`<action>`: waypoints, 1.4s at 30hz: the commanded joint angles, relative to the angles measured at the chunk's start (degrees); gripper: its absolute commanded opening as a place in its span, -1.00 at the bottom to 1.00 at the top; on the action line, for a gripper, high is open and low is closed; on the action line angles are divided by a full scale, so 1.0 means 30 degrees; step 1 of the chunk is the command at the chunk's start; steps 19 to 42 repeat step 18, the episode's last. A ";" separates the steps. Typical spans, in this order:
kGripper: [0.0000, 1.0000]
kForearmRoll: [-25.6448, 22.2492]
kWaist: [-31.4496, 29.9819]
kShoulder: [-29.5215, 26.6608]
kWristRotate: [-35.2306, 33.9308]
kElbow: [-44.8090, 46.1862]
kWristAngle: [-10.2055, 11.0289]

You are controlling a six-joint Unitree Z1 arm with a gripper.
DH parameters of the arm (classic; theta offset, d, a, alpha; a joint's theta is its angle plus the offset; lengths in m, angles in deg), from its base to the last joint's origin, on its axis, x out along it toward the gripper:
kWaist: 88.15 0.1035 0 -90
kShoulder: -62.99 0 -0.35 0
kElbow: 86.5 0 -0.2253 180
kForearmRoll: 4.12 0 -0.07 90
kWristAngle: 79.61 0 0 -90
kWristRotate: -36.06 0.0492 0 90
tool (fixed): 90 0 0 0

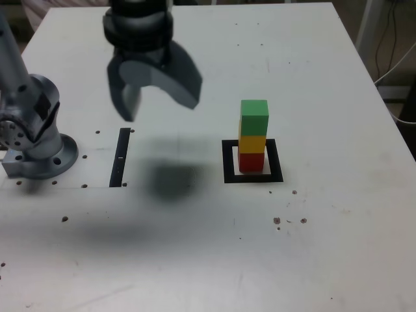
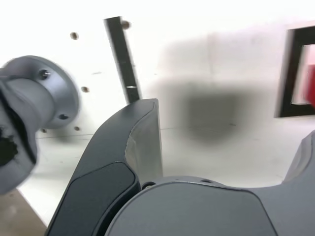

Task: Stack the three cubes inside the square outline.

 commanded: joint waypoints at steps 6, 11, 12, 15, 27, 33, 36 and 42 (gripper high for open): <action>0.99 0.0734 -0.0083 -0.0172 -0.0013 0.2572 0.0261; 0.99 0.1616 -0.0095 -0.0460 -0.0335 0.4284 0.0737; 0.99 0.1805 -0.0096 -0.0554 -0.0385 0.4574 0.0778; 0.99 0.2181 -0.0099 -0.0764 -0.0426 0.5288 0.0788; 0.99 0.2231 -0.0101 -0.0821 -0.0426 0.5906 0.0788; 0.99 0.2231 -0.0101 -0.0821 -0.0426 0.5906 0.0788; 0.99 0.2231 -0.0101 -0.0821 -0.0426 0.5906 0.0788; 0.99 0.2231 -0.0101 -0.0821 -0.0426 0.5906 0.0788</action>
